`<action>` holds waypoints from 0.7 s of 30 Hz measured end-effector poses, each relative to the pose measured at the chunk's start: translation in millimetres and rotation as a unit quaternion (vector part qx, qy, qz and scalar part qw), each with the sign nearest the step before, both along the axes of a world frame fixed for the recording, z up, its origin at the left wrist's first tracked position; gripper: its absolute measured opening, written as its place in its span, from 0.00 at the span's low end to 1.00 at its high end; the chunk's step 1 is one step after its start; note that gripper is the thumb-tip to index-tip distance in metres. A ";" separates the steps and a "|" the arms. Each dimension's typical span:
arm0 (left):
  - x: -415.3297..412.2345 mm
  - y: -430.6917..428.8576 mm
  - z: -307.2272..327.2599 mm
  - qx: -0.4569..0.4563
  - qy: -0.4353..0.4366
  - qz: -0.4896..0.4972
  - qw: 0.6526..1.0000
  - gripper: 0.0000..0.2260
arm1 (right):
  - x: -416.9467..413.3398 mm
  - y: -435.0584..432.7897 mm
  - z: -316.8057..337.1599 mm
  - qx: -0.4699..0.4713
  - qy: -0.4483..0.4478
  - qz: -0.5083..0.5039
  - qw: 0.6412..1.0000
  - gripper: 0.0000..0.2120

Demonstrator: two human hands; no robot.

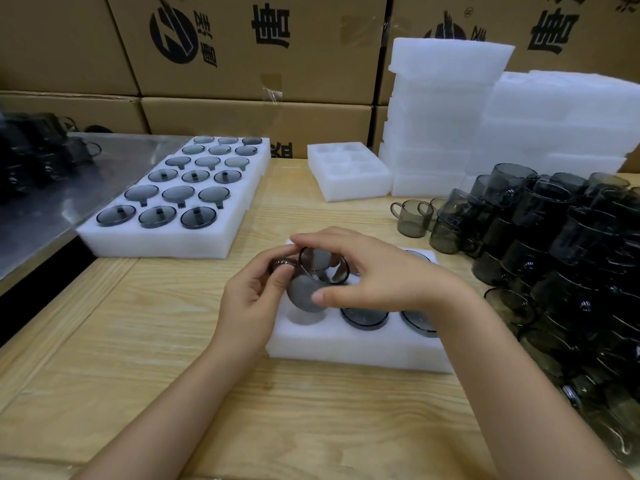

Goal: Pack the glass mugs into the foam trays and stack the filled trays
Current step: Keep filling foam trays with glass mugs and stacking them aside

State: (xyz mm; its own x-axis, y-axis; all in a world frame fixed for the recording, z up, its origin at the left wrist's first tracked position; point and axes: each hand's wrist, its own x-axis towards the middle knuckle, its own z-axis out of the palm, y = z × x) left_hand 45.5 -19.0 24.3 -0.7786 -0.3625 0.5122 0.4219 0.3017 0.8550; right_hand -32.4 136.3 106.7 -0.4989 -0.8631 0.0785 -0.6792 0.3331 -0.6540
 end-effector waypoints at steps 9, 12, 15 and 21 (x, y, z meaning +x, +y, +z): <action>-3.0 -10.6 1.8 0.080 -0.040 -0.024 0.996 0.13 | -4.5 3.3 -0.8 0.019 0.009 -0.043 0.999 0.26; -2.8 -13.1 -0.2 0.085 -0.044 -0.039 0.995 0.13 | 0.6 -4.0 -3.7 0.046 0.057 -0.040 0.996 0.26; -2.5 -12.4 -3.2 0.066 -0.050 -0.052 0.995 0.13 | 6.1 -12.4 -7.0 0.073 0.099 -0.054 0.991 0.26; -3.0 -15.1 -8.0 0.034 -0.063 -0.062 0.996 0.13 | 21.8 -21.8 -7.0 0.103 0.173 -0.098 0.975 0.20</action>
